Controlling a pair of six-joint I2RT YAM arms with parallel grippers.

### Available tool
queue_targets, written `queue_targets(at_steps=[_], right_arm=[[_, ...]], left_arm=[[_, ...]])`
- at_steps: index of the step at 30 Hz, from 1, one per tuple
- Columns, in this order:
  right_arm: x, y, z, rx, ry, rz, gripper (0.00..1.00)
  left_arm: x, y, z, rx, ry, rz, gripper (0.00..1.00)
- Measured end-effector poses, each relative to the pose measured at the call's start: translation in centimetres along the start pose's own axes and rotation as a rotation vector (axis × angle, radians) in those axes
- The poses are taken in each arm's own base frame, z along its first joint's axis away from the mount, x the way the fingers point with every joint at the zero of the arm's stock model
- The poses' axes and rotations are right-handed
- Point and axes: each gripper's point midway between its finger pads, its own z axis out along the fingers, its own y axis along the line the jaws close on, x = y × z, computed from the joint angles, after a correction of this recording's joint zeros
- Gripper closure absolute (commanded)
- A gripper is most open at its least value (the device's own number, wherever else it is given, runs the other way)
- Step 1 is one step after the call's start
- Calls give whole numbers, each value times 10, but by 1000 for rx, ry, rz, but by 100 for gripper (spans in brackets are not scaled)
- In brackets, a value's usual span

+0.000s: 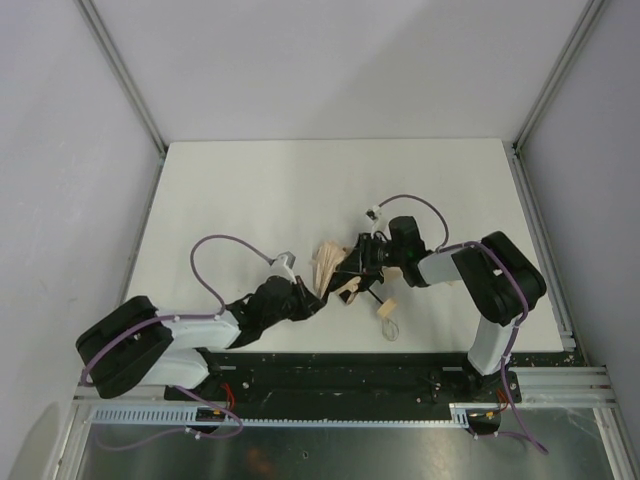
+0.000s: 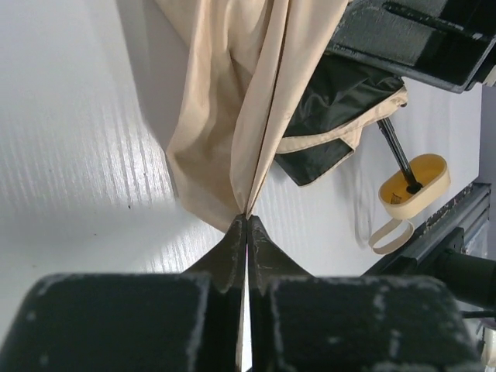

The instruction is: Put away the umbrella

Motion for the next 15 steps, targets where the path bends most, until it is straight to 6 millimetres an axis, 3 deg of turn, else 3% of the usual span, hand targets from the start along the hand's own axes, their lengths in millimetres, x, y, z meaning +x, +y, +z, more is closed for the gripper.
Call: queue_targets(at_steps=[4,7,12,15], right_arm=[[0,0,2,8,8,-30,100],[-2,1,2,23,12,-68,100],[-3,1,0,59,21,-142,100],[-2,3,1,66,31,-171,100]], left_arm=[[12,1,-2,1,54,-4,60],[16,0,-8,4,81,5,40],[-10,-25,-31,81,14,14,27],[-41,-49,-44,122,-66,15,31]])
